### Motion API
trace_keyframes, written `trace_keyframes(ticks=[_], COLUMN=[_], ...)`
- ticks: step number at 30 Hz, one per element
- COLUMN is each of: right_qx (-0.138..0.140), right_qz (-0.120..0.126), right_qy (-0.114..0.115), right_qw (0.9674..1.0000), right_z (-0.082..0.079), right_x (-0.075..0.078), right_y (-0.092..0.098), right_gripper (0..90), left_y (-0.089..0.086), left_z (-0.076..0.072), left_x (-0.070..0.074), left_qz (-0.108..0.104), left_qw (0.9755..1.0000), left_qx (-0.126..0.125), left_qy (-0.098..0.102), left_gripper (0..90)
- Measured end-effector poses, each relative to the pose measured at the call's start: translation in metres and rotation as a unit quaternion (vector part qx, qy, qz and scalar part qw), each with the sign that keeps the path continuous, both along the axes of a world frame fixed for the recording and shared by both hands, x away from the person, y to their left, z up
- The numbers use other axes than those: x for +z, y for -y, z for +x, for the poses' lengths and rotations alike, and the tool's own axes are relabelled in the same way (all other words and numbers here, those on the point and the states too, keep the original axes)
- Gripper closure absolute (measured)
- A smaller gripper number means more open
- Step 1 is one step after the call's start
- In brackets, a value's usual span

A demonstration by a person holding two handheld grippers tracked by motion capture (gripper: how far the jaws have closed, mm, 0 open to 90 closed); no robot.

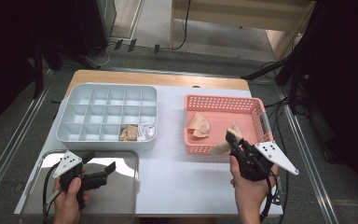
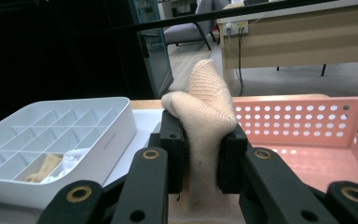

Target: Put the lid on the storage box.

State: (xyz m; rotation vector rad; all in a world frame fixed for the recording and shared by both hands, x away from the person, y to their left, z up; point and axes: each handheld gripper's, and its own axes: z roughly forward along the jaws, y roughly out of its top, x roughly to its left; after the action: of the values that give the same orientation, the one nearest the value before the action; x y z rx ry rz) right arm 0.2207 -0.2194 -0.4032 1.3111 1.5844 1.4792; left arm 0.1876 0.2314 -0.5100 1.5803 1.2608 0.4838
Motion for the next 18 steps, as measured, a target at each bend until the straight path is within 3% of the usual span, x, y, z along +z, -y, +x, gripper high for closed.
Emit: trace_keyframes(ticks=[7,18], right_qx=[0.008,0.026], right_qz=[-0.002,0.002], right_qy=[-0.006,-0.025], right_qw=[0.9999,0.9994], right_z=[-0.014,-0.021], right_x=[-0.013,-0.038], right_y=[-0.005,-0.012], right_gripper=[77.0,76.8], left_y=[0.001,0.001], left_z=[0.0,-0.001], left_x=[0.0,0.001], left_qz=[0.002,0.001], left_qw=[1.0,1.0], left_qx=[-0.002,-0.001], left_qy=[0.001,0.002], left_gripper=[8.5,8.5])
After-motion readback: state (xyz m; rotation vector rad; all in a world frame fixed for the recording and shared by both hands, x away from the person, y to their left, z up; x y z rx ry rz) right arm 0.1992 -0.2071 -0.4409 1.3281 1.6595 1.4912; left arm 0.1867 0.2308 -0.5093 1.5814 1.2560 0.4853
